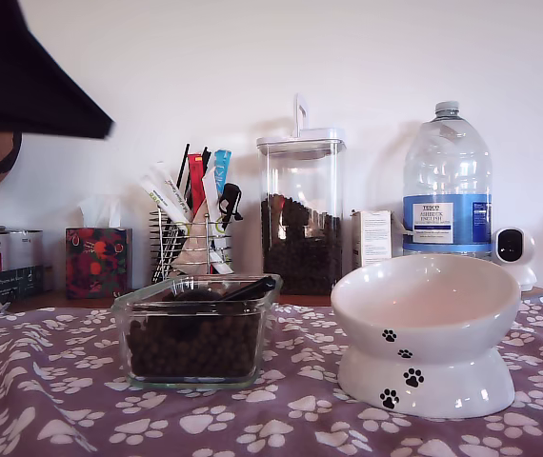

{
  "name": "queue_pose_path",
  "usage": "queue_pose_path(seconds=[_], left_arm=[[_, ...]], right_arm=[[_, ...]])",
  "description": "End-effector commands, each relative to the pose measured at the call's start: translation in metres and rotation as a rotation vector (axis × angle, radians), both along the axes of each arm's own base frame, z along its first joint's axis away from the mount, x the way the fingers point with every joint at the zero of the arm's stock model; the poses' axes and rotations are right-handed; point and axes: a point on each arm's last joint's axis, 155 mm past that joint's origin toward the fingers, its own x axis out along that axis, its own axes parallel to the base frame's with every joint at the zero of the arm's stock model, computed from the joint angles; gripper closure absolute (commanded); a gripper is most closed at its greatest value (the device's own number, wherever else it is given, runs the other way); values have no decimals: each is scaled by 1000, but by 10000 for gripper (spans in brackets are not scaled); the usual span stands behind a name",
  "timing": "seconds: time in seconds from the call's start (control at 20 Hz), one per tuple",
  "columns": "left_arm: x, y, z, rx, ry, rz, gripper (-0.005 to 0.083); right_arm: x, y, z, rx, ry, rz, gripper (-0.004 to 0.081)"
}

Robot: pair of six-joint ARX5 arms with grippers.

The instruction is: Measure one spoon of cat food and pour it into the food bowl

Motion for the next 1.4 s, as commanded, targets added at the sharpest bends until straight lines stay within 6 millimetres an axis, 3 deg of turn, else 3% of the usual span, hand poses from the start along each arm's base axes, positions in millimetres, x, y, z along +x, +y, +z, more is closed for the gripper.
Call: queue_pose_path(seconds=[0.0, 0.2, 0.35, 0.4, 0.6, 0.8, 1.25, 1.35], left_arm=[[-8, -14, -7, 45, -27, -74, 793], [-22, -38, -26, 287, -284, -310, 763], [-21, -50, -32, 399, -463, -416, 536], [-17, -52, -34, 431, -514, -429, 496], [-4, -61, -34, 536, -712, -479, 479], [2, -69, -47, 597, -778, -529, 479], [31, -89, -64, 694, -800, -589, 472], [30, -87, -73, 742, -796, -640, 398]], right_arm=[[1, 1, -3, 1, 7, 3, 780], [1, 4, -10, -4, 35, 18, 780], [-4, 15, -9, 21, 41, 74, 780], [-7, 23, -6, 39, 38, 113, 780], [-25, 53, 0, 89, 42, 273, 780], [-45, 83, 6, 104, 21, 423, 766], [-49, 88, 0, 89, 41, 439, 767], [-49, 88, 0, 88, 43, 439, 767]])
